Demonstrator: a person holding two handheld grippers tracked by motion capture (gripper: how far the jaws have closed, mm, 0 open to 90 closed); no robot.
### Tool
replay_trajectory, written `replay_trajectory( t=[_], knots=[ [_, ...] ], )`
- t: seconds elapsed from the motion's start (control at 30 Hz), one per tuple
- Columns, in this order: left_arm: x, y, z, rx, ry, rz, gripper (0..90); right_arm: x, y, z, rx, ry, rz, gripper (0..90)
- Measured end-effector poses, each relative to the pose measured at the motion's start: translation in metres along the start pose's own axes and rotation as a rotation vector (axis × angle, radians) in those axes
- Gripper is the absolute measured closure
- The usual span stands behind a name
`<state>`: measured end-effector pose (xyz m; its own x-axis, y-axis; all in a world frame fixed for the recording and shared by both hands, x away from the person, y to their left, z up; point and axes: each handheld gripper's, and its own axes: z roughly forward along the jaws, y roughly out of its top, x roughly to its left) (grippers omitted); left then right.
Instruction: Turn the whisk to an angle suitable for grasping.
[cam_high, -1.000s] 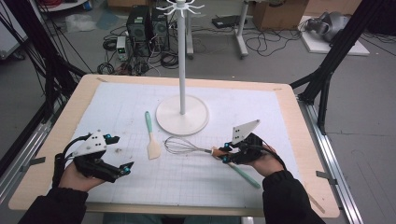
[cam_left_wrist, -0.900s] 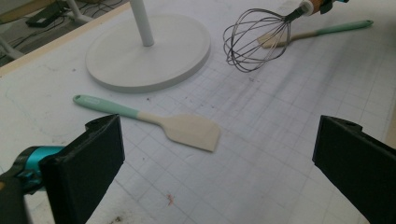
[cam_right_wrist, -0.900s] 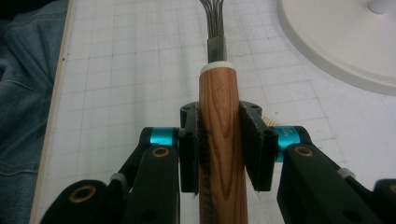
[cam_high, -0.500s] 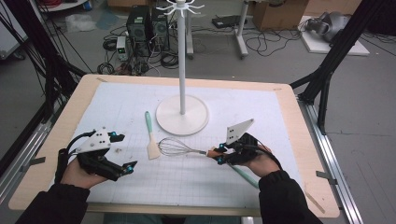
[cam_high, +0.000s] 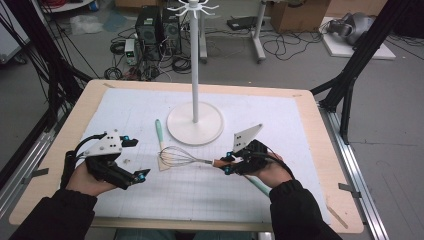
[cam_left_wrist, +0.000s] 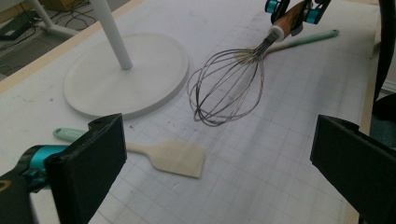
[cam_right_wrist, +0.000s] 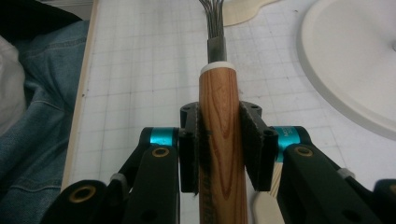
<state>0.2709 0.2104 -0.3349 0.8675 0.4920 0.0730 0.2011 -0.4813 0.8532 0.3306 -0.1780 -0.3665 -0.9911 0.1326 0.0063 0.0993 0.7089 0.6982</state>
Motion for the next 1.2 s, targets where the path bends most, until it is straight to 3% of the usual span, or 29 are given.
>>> replay_trajectory(
  t=[0.67,1.2],
  knots=[
    [-0.005,0.022,0.007,0.003,-0.053,0.044,7.9,0.007,0.032,0.018,0.022,0.021,-0.053,70.3],
    [-0.007,0.030,0.009,0.011,-0.083,0.068,9.4,0.008,0.047,0.028,0.023,0.037,-0.065,70.2]
  ],
)
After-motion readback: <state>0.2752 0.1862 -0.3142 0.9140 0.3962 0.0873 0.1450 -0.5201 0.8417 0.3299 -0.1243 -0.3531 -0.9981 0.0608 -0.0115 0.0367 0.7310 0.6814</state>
